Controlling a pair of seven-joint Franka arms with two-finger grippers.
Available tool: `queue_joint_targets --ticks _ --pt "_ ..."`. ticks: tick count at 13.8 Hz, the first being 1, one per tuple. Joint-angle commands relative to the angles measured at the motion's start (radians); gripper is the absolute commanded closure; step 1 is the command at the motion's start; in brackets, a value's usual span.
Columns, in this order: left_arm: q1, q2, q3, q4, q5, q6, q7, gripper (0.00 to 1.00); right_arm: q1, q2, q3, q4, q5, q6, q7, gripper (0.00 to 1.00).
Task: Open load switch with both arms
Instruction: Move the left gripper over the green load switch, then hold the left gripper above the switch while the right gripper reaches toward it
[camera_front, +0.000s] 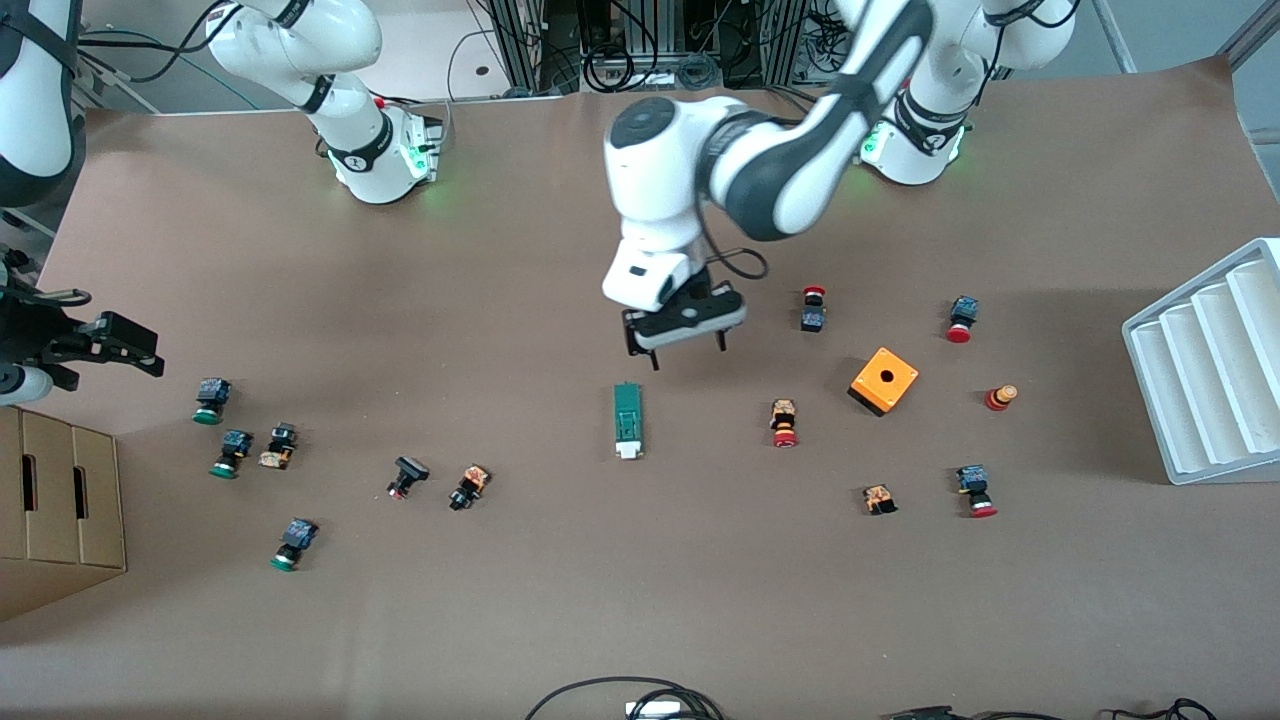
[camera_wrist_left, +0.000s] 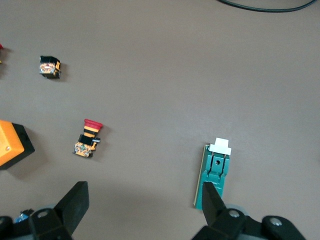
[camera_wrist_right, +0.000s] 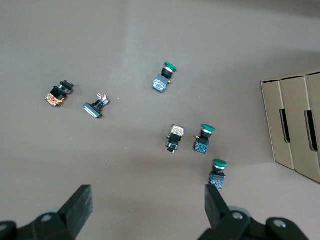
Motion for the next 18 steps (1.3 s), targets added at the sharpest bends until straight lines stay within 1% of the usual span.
queue_joint_targets --ticks 1,3,5,7,8,9,11,13,15,16,18 --pt "-0.061 0.065 0.013 0.018 0.11 0.02 -0.161 0.0 0.006 -0.005 -0.006 -0.005 0.018 0.009 -0.014 0.0" --pt "-0.101 0.093 0.013 0.015 0.121 0.037 -0.263 0.0 0.006 -0.005 -0.006 -0.005 0.018 0.009 -0.014 0.0" --pt "-0.137 0.122 0.013 0.014 0.122 0.048 -0.307 0.0 0.004 -0.006 -0.006 -0.005 0.018 0.009 -0.014 0.0" --pt "-0.155 0.156 0.013 0.012 0.15 0.11 -0.375 0.0 0.007 -0.005 -0.006 -0.005 0.009 0.01 -0.016 0.0" --pt "-0.16 0.174 0.013 0.012 0.191 0.137 -0.431 0.0 0.007 -0.005 -0.006 -0.005 0.008 0.009 -0.01 0.0" --pt "-0.161 0.194 0.013 0.012 0.255 0.144 -0.497 0.0 0.004 -0.002 -0.006 -0.005 0.008 0.009 -0.009 0.0" --pt "-0.2 0.24 0.014 0.011 0.398 0.144 -0.646 0.0 -0.002 -0.005 -0.007 -0.005 0.015 0.014 -0.008 0.0" --pt "-0.204 0.281 0.013 0.011 0.528 0.144 -0.772 0.0 0.003 -0.002 -0.007 -0.005 0.015 0.01 -0.017 0.0" --pt "-0.23 0.311 0.013 0.014 0.586 0.144 -0.843 0.0 0.006 -0.002 -0.007 -0.005 0.011 0.007 -0.02 0.0" --pt "-0.233 0.315 0.013 0.011 0.592 0.144 -0.843 0.0 0.006 0.003 -0.007 -0.011 0.011 0.006 -0.019 0.0" --pt "-0.264 0.338 0.013 0.014 0.593 0.144 -0.848 0.0 0.008 0.065 -0.007 -0.014 0.012 -0.011 -0.019 0.0"
